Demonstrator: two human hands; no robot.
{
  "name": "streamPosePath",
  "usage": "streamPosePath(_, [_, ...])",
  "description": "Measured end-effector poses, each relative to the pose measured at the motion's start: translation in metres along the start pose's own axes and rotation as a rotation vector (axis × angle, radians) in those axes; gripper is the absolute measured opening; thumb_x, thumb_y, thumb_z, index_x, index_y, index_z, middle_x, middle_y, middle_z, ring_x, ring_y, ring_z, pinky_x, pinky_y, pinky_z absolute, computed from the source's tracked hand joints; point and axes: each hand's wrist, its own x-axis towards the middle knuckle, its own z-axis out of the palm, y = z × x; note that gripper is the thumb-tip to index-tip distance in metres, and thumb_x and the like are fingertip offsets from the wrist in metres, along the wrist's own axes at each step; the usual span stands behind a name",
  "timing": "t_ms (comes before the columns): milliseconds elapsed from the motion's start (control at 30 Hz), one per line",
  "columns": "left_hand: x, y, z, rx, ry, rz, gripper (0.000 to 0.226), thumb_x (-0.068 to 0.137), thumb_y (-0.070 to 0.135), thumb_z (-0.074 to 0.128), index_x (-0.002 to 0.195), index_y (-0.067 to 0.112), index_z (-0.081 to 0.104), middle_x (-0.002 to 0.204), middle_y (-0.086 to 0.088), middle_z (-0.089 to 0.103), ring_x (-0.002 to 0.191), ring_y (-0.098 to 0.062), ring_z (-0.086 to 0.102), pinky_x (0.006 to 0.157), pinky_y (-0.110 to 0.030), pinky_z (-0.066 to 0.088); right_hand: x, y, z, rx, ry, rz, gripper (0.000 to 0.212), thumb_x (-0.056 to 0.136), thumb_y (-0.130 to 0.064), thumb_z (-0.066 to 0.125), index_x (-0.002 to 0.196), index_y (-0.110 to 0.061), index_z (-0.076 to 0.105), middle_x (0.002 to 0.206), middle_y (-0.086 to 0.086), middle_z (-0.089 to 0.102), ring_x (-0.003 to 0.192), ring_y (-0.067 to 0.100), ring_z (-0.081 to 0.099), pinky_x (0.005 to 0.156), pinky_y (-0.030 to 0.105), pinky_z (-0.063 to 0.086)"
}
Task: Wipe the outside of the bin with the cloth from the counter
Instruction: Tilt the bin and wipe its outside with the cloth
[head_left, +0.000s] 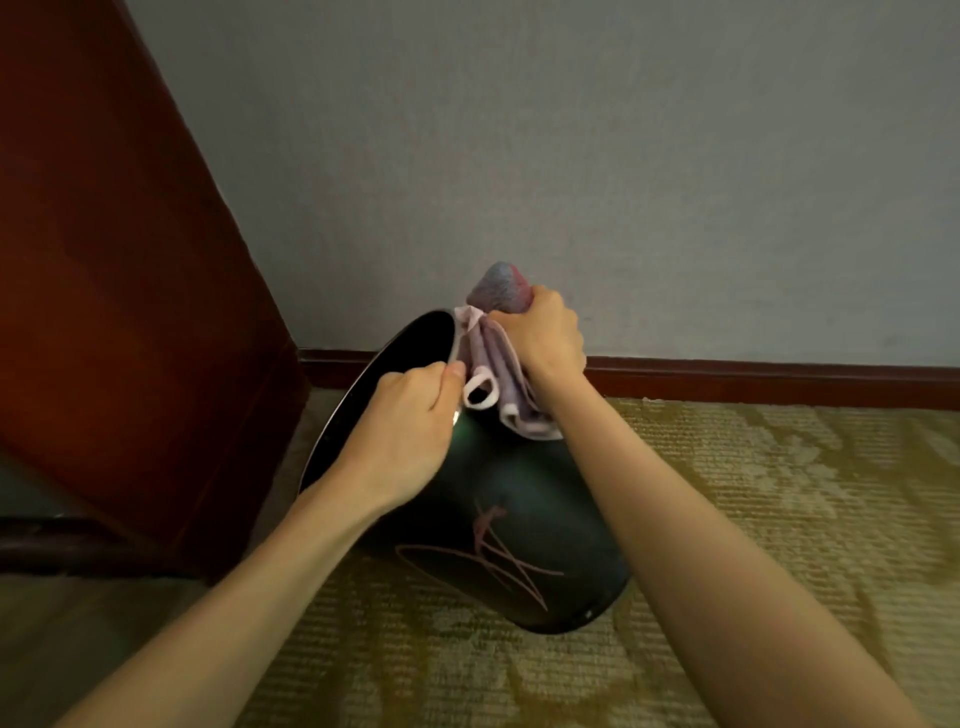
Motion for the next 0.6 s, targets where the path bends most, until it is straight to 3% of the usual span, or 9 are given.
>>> streamPosePath(133, [0.006, -0.001, 0.001, -0.003, 0.006, -0.027, 0.044, 0.098, 0.015, 0.038, 0.055, 0.021, 0.033, 0.061, -0.014, 0.051, 0.070, -0.042, 0.052, 0.065, -0.047, 0.033, 0.006, 0.004, 0.002, -0.012, 0.008, -0.017, 0.041, 0.081, -0.045, 0.062, 0.109, -0.016, 0.058, 0.108, 0.011, 0.064, 0.098, 0.036, 0.060, 0.079, 0.038, 0.048])
streamPosePath(200, [0.008, -0.004, 0.001, -0.004, -0.003, -0.069, 0.045, 0.098, 0.018, 0.037, 0.054, 0.021, 0.032, 0.060, -0.007, 0.044, 0.071, -0.043, 0.052, 0.064, -0.050, 0.039, -0.003, 0.006, 0.003, -0.004, 0.091, -0.071, 0.034, 0.082, -0.044, 0.060, 0.102, -0.017, 0.054, 0.100, 0.009, 0.064, 0.091, 0.035, 0.060, 0.070, 0.035, 0.042])
streamPosePath(300, [0.015, -0.011, 0.000, -0.018, 0.024, -0.135, 0.045, 0.098, 0.024, 0.035, 0.053, 0.018, 0.036, 0.062, -0.012, 0.048, 0.074, -0.043, 0.053, 0.062, -0.044, 0.039, -0.030, 0.010, 0.008, 0.007, 0.257, -0.171, 0.026, 0.083, -0.040, 0.059, 0.092, -0.020, 0.046, 0.090, 0.005, 0.062, 0.080, 0.033, 0.060, 0.065, 0.036, 0.042])
streamPosePath(400, [0.028, -0.020, -0.003, -0.013, 0.019, -0.183, 0.047, 0.098, 0.027, 0.035, 0.052, 0.017, 0.038, 0.061, -0.010, 0.049, 0.074, -0.039, 0.056, 0.062, -0.038, 0.035, -0.068, 0.017, 0.023, 0.071, 0.389, -0.279, 0.029, 0.081, -0.035, 0.060, 0.100, -0.018, 0.047, 0.098, 0.004, 0.059, 0.082, 0.029, 0.061, 0.067, 0.041, 0.048])
streamPosePath(467, [0.034, -0.025, -0.005, -0.012, 0.015, -0.196, 0.048, 0.098, 0.026, 0.036, 0.052, 0.015, 0.039, 0.059, -0.008, 0.049, 0.074, -0.038, 0.056, 0.061, -0.037, 0.033, -0.086, 0.022, 0.032, 0.095, 0.434, -0.342, 0.035, 0.080, -0.030, 0.064, 0.110, -0.017, 0.049, 0.103, 0.003, 0.058, 0.086, 0.026, 0.061, 0.065, 0.036, 0.047])
streamPosePath(600, [0.032, -0.026, -0.009, 0.026, 0.027, -0.081, 0.049, 0.098, 0.015, 0.038, 0.050, 0.021, 0.031, 0.057, -0.017, 0.049, 0.071, -0.041, 0.055, 0.057, -0.034, 0.021, -0.085, 0.024, 0.034, 0.102, 0.405, -0.379, 0.038, 0.081, -0.030, 0.065, 0.112, -0.015, 0.050, 0.106, 0.004, 0.059, 0.088, 0.026, 0.061, 0.065, 0.037, 0.046])
